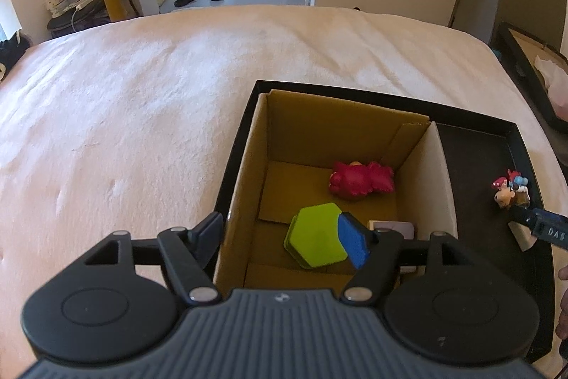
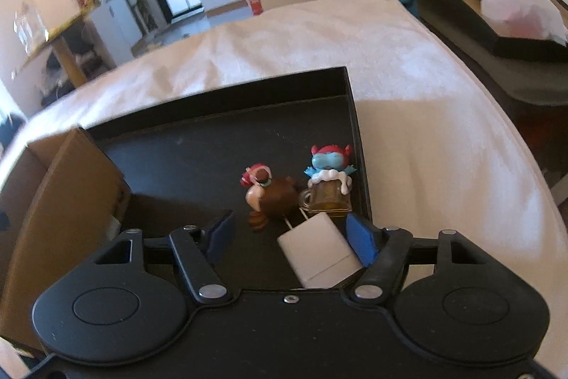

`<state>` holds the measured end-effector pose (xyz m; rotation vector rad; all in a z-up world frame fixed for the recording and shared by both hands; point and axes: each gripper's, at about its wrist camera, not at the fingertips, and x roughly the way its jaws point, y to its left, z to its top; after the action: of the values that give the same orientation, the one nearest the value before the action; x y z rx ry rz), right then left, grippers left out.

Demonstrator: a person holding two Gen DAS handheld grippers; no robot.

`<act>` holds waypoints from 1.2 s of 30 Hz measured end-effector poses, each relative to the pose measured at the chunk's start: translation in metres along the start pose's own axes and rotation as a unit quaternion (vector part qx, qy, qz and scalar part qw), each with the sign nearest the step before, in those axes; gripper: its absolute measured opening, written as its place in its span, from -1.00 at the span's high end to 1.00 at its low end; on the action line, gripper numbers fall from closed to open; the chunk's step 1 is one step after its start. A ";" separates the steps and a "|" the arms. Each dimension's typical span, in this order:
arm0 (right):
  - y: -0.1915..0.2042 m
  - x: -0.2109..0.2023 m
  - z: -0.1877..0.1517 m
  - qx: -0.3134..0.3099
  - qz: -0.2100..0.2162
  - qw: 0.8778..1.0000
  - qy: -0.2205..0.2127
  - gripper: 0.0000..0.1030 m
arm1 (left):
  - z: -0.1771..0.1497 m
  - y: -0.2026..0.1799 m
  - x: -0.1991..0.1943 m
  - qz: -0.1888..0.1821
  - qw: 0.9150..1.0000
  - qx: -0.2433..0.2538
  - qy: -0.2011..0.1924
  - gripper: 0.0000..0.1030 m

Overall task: Organize rigid objects
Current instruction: 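Close the right gripper on the white charger plug and lift it, then carry the white charger into the box and open the right gripper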

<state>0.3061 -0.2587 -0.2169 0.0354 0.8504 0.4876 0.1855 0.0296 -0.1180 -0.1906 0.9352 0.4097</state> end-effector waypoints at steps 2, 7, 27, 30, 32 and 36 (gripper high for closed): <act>0.003 0.001 0.000 -0.014 -0.004 1.000 0.004 -0.12 | 0.000 0.000 0.001 0.004 1.000 -0.002 0.003 -0.36; 0.006 0.004 -0.008 -0.015 -0.004 0.999 0.032 0.14 | -0.002 0.002 0.002 0.003 1.000 -0.011 0.009 -0.36; 0.028 -0.030 0.003 -0.013 0.009 0.999 0.028 0.27 | -0.005 0.007 -0.001 0.002 1.000 -0.005 0.012 -0.37; 0.035 -0.035 0.008 -0.016 0.013 1.000 0.022 0.27 | -0.005 0.010 -0.001 -0.001 1.000 -0.008 0.011 -0.37; 0.040 -0.037 0.012 -0.017 0.016 1.000 0.018 0.27 | -0.006 0.011 -0.002 -0.003 1.000 -0.011 0.009 -0.37; 0.051 -0.045 0.021 -0.029 0.023 0.999 0.004 0.27 | -0.004 0.017 -0.006 -0.007 1.000 -0.021 0.008 -0.37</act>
<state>0.2765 -0.2290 -0.1596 0.0001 0.8447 0.5556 0.1721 0.0422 -0.1157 -0.2397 0.9405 0.4157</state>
